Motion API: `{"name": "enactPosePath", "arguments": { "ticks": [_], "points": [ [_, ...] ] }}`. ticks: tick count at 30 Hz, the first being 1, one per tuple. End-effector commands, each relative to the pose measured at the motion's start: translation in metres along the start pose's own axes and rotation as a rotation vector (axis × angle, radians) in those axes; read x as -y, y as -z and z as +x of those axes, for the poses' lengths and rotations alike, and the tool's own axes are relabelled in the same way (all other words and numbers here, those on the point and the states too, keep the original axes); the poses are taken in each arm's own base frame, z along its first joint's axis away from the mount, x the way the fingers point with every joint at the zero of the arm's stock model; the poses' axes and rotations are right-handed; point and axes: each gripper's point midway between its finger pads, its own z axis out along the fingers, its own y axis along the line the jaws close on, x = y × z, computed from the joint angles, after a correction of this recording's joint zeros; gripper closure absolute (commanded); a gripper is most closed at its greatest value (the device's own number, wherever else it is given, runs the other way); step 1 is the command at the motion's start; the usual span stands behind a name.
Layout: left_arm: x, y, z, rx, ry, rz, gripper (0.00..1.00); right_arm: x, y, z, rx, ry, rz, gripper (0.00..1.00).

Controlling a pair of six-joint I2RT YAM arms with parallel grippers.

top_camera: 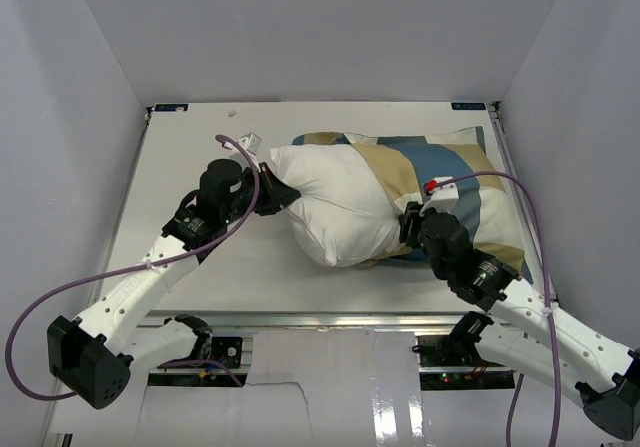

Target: Remove the pillowcase from the pillow

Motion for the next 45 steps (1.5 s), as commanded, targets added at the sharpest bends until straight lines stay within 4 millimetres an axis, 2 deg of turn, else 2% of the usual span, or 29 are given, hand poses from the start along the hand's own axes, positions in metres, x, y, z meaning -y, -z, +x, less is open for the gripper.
{"name": "enactPosePath", "arguments": {
  "ticks": [1, 2, 3, 5, 6, 8, 9, 10, 11, 12, 13, 16, 19, 20, 23, 28, 29, 31, 33, 34, 35, 36, 37, 39, 40, 41, 43, 44, 45],
  "points": [
    [0.002, 0.012, -0.038, 0.093, -0.074, -0.086, 1.0, 0.011, -0.009, 0.005, -0.016, -0.037, 0.015, 0.59],
    [-0.001, 0.012, -0.043, 0.101, -0.082, -0.111, 1.0, 0.013, -0.01, 0.004, -0.011, -0.042, 0.02, 0.7],
    [0.006, 0.012, -0.055, 0.116, -0.091, -0.113, 1.0, 0.018, -0.014, 0.004, -0.008, -0.044, 0.042, 0.87],
    [0.004, 0.016, -0.071, 0.133, -0.107, -0.144, 1.0, 0.041, -0.021, 0.008, -0.013, -0.06, 0.13, 0.9],
    [0.016, 0.02, -0.091, 0.167, -0.115, -0.13, 1.0, 0.058, -0.027, 0.01, -0.018, -0.078, 0.188, 0.91],
    [0.019, 0.029, -0.112, 0.168, -0.106, -0.125, 1.0, 0.071, -0.035, 0.026, -0.06, -0.097, 0.204, 0.92],
    [0.022, 0.027, -0.12, 0.16, -0.1, -0.114, 1.0, 0.092, -0.038, 0.028, -0.065, -0.134, 0.254, 0.92],
    [0.03, 0.04, -0.145, 0.197, -0.095, -0.104, 1.0, 0.087, -0.043, 0.032, -0.079, -0.17, 0.192, 0.92],
    [0.034, 0.044, -0.154, 0.201, -0.093, -0.094, 1.0, 0.091, -0.045, 0.034, -0.083, -0.198, 0.176, 0.92],
    [0.042, 0.048, -0.16, 0.197, -0.094, -0.07, 1.0, 0.11, -0.047, 0.042, -0.093, -0.238, 0.212, 0.92],
    [0.046, 0.056, -0.175, 0.218, -0.094, -0.073, 1.0, 0.106, -0.05, 0.04, -0.091, -0.261, 0.161, 0.92],
    [0.052, 0.062, -0.182, 0.209, -0.112, -0.067, 1.0, 0.113, -0.052, 0.042, -0.082, -0.278, 0.152, 0.9],
    [0.054, 0.065, -0.182, 0.209, -0.122, -0.057, 1.0, 0.108, -0.054, 0.042, -0.083, -0.27, 0.108, 0.75],
    [0.052, 0.061, -0.178, 0.196, -0.118, -0.053, 1.0, 0.106, -0.056, 0.035, -0.056, -0.268, 0.091, 0.73],
    [0.052, 0.058, -0.169, 0.17, -0.117, -0.026, 1.0, 0.112, -0.058, 0.034, -0.053, -0.254, 0.118, 0.91],
    [0.058, 0.065, -0.165, 0.154, -0.144, 0.012, 1.0, 0.143, -0.065, 0.057, -0.131, -0.322, 0.192, 0.92],
    [0.07, 0.068, -0.156, 0.112, -0.163, 0.079, 1.0, 0.144, -0.067, 0.067, -0.165, -0.349, 0.182, 0.92],
    [0.078, 0.073, -0.132, 0.044, -0.176, 0.179, 1.0, 0.144, -0.065, 0.067, -0.168, -0.37, 0.142, 0.92],
    [0.093, 0.093, -0.103, 0.006, -0.171, 0.304, 1.0, 0.121, -0.058, 0.049, -0.11, -0.351, 0.004, 0.75],
    [0.073, 0.081, -0.081, -0.013, -0.141, 0.295, 1.0, 0.106, -0.052, 0.039, -0.084, -0.342, -0.075, 0.68],
    [0.066, 0.082, -0.071, -0.003, -0.11, 0.287, 1.0, 0.099, -0.04, 0.012, -0.008, -0.313, -0.111, 0.57],
    [0.055, 0.083, -0.066, 0.027, -0.099, 0.261, 1.0, 0.092, -0.033, -0.003, 0.024, -0.291, -0.142, 0.53],
    [0.039, 0.083, -0.045, 0.027, -0.087, 0.245, 1.0, 0.081, -0.022, -0.006, 0.0, -0.288, -0.189, 0.5],
    [0.019, 0.081, -0.025, 0.029, -0.069, 0.202, 1.0, 0.068, 0.003, -0.05, 0.1, -0.221, -0.241, 0.47],
    [0.0, 0.081, -0.002, 0.022, -0.056, 0.182, 1.0, 0.06, 0.016, -0.065, 0.151, -0.198, -0.28, 0.4],
    [-0.007, 0.081, 0.008, 0.029, -0.032, 0.175, 1.0, 0.05, 0.024, -0.079, 0.192, -0.222, -0.323, 0.36],
    [-0.009, 0.085, 0.02, 0.068, -0.032, 0.22, 1.0, 0.025, 0.034, -0.09, 0.25, -0.21, -0.466, 0.3],
    [-0.024, 0.08, 0.037, 0.038, -0.006, 0.206, 1.0, 0.022, 0.031, -0.098, 0.27, -0.205, -0.487, 0.25],
    [-0.025, 0.079, 0.042, 0.037, 0.011, 0.215, 1.0, 0.015, 0.032, -0.108, 0.28, -0.171, -0.505, 0.23]
  ]
}}
